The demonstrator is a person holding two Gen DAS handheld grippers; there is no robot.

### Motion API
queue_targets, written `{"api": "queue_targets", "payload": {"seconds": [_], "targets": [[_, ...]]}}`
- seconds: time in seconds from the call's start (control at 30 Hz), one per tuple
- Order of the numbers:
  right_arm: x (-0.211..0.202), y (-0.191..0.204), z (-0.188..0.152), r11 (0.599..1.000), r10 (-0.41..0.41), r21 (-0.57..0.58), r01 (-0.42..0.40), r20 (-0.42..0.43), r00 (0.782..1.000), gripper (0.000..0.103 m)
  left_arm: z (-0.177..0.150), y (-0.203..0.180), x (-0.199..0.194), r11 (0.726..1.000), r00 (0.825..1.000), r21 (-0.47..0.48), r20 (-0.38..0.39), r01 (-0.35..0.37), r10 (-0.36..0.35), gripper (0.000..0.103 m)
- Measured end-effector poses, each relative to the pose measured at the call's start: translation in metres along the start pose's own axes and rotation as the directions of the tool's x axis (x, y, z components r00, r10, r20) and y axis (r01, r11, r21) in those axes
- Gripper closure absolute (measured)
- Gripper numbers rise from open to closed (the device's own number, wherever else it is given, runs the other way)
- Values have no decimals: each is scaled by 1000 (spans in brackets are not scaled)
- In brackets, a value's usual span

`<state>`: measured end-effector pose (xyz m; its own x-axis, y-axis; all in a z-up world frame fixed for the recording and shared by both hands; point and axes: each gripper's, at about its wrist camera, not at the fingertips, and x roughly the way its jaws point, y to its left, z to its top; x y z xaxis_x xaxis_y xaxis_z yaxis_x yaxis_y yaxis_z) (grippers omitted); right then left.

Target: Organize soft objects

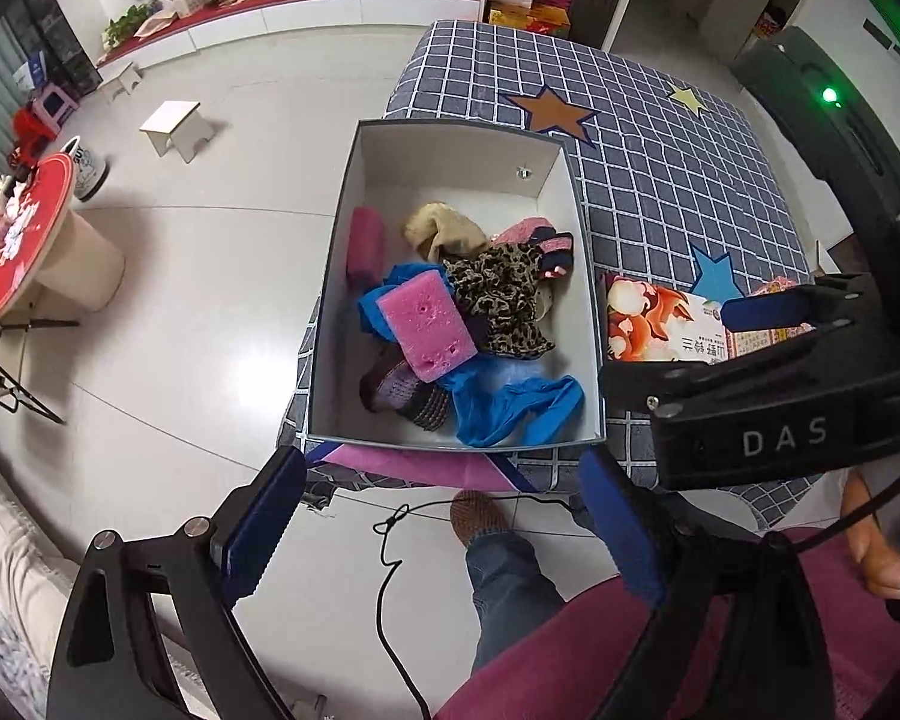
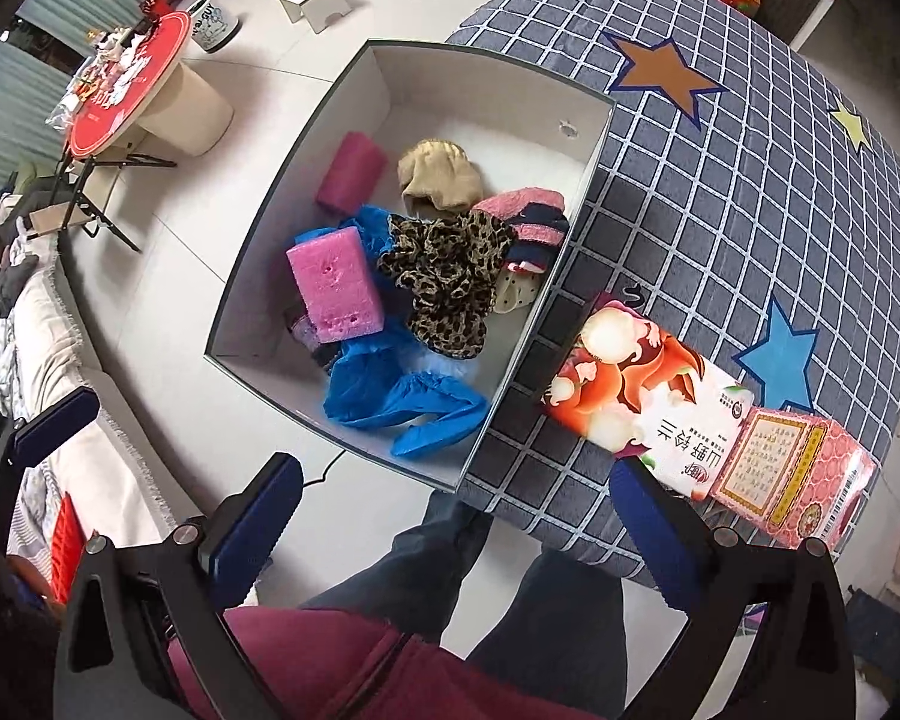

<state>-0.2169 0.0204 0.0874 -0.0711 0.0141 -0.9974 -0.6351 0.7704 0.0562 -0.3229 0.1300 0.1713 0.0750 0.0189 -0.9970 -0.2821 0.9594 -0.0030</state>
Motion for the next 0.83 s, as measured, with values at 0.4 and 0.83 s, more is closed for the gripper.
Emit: {"api": "queue_targets", "payload": {"seconds": [0.4,0.83], "targets": [[0,2,1,1000,0,5,0,2,1000,0,0,-2,-1,1000,1000,16,4,-8,8,9],[-3,9,8,1000,0,-21,0,7,1000,0,4,12,-11,997,995,-15,67,77,-76,9]]}}
